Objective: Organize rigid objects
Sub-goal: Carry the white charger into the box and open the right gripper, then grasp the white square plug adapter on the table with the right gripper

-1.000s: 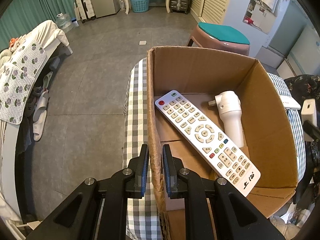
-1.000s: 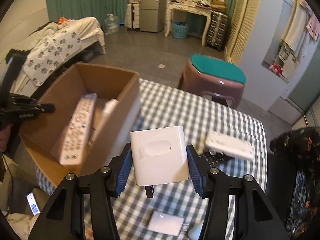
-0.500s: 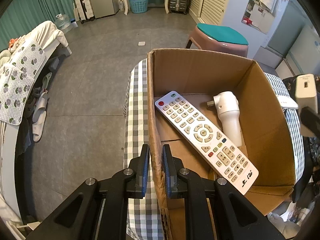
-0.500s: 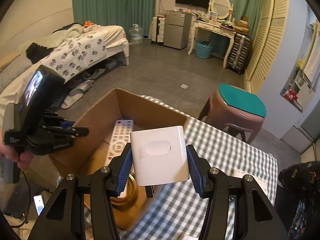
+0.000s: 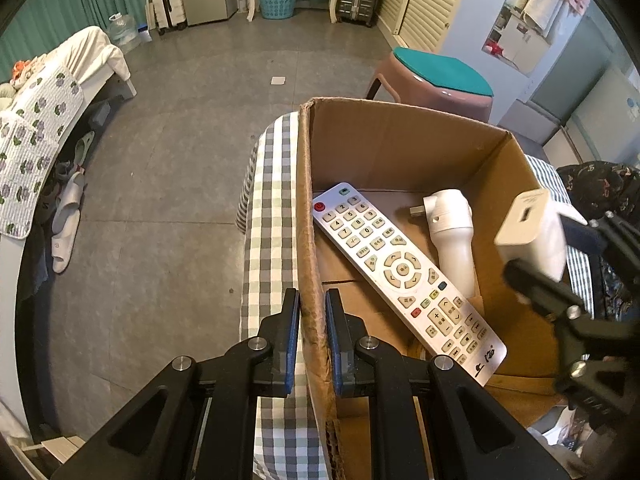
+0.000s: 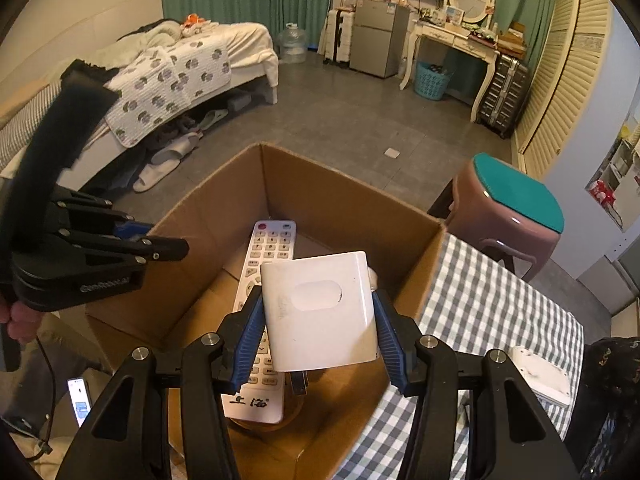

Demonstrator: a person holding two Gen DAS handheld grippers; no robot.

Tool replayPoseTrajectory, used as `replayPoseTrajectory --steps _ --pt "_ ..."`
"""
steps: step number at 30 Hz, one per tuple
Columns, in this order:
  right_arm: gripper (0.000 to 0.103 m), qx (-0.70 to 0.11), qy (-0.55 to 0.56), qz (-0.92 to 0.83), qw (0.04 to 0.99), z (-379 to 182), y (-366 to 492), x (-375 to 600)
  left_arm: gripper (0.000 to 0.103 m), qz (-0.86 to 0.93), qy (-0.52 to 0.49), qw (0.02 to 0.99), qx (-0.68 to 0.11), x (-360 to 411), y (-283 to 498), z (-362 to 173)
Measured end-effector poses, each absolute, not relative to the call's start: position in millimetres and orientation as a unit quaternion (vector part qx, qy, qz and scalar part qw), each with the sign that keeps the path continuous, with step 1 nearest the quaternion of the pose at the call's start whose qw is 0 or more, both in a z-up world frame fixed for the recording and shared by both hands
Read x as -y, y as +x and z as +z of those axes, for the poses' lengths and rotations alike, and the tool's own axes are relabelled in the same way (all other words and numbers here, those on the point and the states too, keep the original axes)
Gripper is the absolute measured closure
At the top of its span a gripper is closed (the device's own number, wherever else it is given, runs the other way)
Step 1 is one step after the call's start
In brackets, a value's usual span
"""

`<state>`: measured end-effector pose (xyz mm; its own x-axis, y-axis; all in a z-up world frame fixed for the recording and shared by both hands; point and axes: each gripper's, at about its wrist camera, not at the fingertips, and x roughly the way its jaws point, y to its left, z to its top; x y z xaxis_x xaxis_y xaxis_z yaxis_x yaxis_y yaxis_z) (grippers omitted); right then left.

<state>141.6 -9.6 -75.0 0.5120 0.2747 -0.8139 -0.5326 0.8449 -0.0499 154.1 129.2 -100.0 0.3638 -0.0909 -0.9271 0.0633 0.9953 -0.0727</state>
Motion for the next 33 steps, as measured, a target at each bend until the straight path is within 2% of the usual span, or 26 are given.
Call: replayPoseTrajectory --steps 11,13,15,33 --pt "0.05 -0.443 -0.145 0.228 0.855 -85.0 141.8 11.8 0.09 -0.04 -0.032 0.821 -0.569 -134.1 155.5 -99.9" --pt "0.037 -0.434 -0.138 0.228 0.861 -77.3 138.9 16.0 0.09 -0.041 -0.035 0.819 -0.571 -135.6 156.2 -96.7" --pt "0.033 -0.424 -0.135 0.226 0.867 -70.0 136.0 20.5 0.09 -0.038 -0.033 0.819 -0.572 -136.4 156.8 -93.5" --pt "0.032 -0.401 -0.058 0.133 0.904 -41.6 104.4 152.1 0.094 -0.03 -0.008 0.816 -0.577 -130.7 154.2 -87.4"
